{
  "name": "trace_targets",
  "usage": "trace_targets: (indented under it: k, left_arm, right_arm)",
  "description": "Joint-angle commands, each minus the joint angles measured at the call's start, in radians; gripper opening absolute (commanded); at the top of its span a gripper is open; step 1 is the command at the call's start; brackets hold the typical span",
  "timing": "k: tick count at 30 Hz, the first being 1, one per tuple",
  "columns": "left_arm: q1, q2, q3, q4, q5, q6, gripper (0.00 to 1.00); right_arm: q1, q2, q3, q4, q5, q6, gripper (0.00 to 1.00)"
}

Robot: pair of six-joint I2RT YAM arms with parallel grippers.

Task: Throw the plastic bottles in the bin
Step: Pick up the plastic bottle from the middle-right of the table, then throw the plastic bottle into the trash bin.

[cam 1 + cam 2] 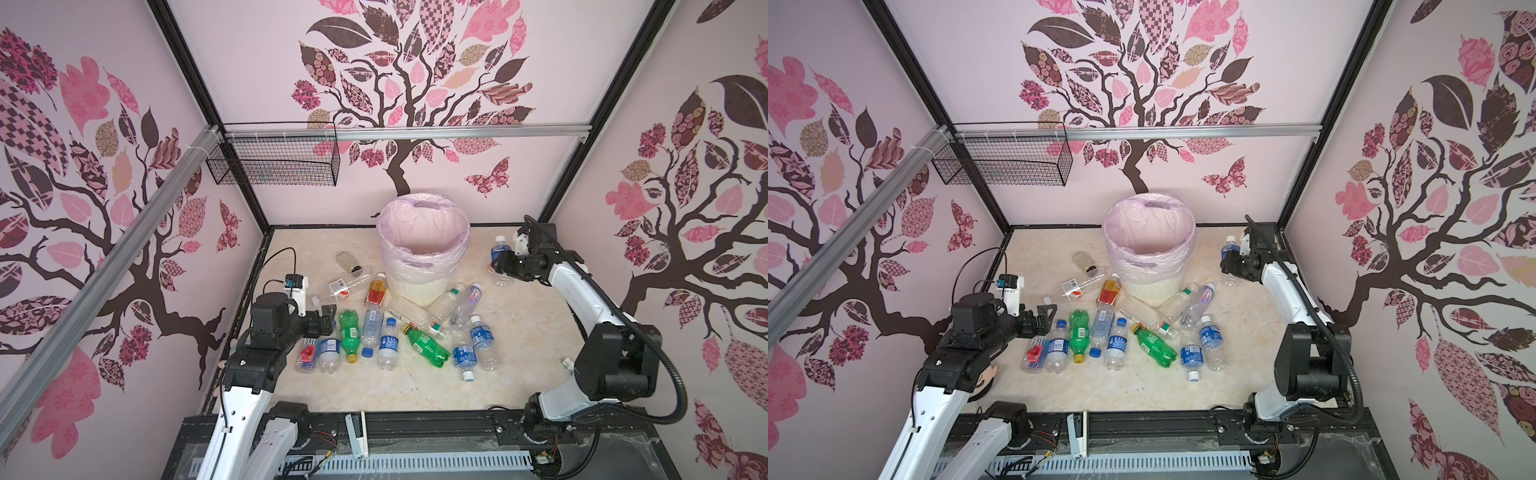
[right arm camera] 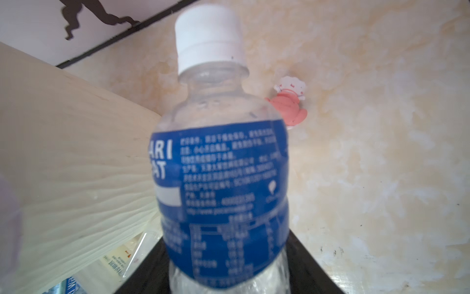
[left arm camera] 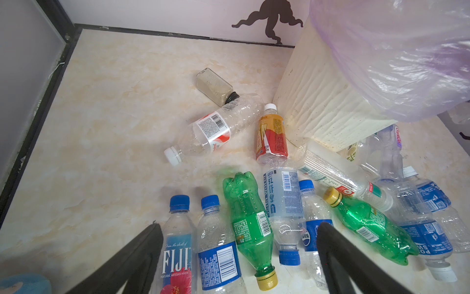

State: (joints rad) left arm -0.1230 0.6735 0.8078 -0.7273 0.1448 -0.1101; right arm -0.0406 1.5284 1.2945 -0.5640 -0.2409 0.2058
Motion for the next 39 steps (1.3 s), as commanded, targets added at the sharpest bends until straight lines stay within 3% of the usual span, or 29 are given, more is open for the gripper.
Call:
trace_targets:
  k: [1, 12, 20, 29, 39]
  left_arm:
    - [0.004, -0.009, -0.004, 0.01, 0.013, -0.012, 0.98]
    - [0.003, -0.011, -0.012, 0.016, 0.021, -0.022, 0.98]
    - [0.003, -0.014, -0.015, 0.021, 0.024, -0.03, 0.98]
    - [0.005, -0.025, -0.011, 0.018, 0.029, -0.036, 0.98]
    - [0.003, -0.034, 0.001, 0.006, 0.031, -0.037, 0.98]
  right_arm:
    - [0.002, -0.083, 0.063, -0.03, -0.075, 0.012, 0.57]
    - [0.002, -0.204, 0.185, 0.073, -0.351, 0.084, 0.56]
    - [0.02, -0.194, 0.223, 0.285, -0.585, 0.266, 0.54]
    - [0.158, -0.11, 0.312, 0.282, -0.524, 0.263, 0.53]
    - [0.322, 0.03, 0.457, 0.094, -0.238, 0.127, 0.53]
